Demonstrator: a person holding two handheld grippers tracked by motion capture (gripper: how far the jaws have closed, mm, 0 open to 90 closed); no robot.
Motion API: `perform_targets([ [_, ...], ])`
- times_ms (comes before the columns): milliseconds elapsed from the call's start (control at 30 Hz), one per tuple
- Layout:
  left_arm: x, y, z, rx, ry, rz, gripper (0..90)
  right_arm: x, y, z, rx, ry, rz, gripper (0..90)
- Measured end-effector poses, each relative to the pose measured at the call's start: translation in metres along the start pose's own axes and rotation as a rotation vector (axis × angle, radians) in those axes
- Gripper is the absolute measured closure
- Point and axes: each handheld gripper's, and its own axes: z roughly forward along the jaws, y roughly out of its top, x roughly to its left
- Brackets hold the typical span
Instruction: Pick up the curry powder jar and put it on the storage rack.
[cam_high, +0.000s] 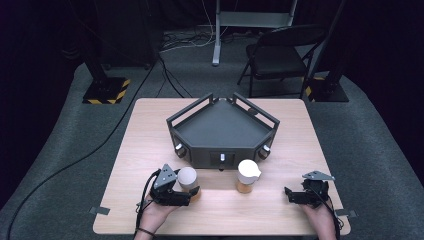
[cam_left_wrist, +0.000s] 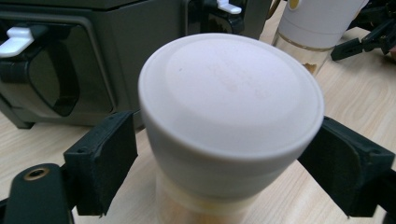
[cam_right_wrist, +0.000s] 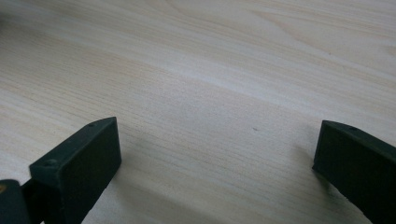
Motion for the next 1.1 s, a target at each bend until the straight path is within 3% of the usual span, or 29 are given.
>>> perform_targets([
  [167, 0.001, 0.0, 0.008, -0.009, -0.01, -0.003, 18.7, 0.0, 0.0, 0.0, 0.0, 0.0, 0.001, 0.0],
  [400, 0.006, -0.004, 0.019, -0.033, -0.025, -0.011, 32.6, 0.0, 0.0, 0.0, 0.0, 0.001, 0.0, 0.0],
  [800, -0.002, -0.003, 0.022, -0.048, 0.01, 0.008, 33.4, 0.0, 0.0, 0.0, 0.0, 0.003, -0.002, 0.0],
  [1100, 0.0, 0.005, 0.015, -0.072, -0.01, 0.008, 33.4, -0.001, 0.0, 0.0, 0.0, 0.006, -0.005, 0.0],
])
